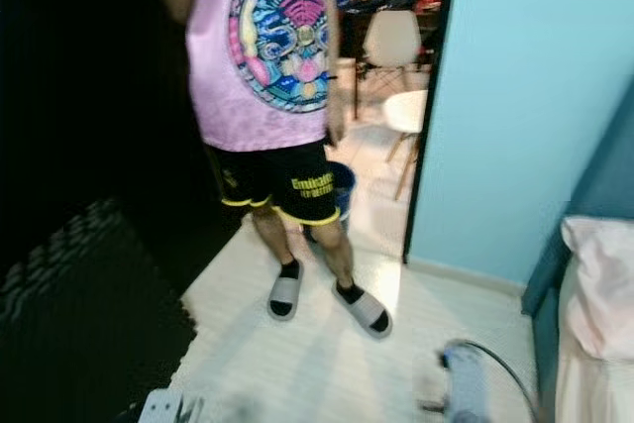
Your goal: Clean up the room
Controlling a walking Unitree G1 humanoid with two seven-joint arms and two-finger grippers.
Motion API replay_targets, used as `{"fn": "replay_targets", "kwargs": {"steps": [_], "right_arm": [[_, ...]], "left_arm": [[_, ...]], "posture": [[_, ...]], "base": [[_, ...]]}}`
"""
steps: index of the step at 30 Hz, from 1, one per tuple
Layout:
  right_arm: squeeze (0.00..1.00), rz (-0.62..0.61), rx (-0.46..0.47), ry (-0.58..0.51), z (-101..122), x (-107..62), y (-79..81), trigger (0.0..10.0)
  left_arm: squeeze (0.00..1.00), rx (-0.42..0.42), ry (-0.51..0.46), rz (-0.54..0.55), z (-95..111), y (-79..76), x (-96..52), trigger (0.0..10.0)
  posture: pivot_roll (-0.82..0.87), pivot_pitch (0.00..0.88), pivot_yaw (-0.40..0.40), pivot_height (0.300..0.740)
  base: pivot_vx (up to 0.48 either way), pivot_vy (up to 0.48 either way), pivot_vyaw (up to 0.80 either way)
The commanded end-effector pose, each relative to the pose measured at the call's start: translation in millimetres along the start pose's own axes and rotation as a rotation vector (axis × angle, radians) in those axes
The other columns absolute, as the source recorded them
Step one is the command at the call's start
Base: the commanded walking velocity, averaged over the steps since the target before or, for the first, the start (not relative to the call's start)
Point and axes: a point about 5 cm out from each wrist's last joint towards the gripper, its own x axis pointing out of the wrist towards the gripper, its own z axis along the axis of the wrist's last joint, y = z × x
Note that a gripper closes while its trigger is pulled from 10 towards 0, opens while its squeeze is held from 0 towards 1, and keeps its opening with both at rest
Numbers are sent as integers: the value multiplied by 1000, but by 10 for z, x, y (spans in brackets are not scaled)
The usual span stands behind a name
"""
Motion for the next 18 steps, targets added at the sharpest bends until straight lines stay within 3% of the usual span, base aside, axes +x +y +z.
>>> {"fn": "replay_targets", "kwargs": {"steps": [1, 18], "right_arm": [[0, -32, -15, 17, -31, -11, -79, 10000], [0, -34, -24, 38, -83, -7, -11, 10000]], "left_arm": [[0, -1, -12, -4, 41, -15, 8, 10000], [0, 6, -12, -26, 48, -31, 10, 10000]], "posture": [[-143, 18, 20, 740], [-142, 21, 24, 740]], "base": [[292, 0, 0], [291, 0, 0]]}}
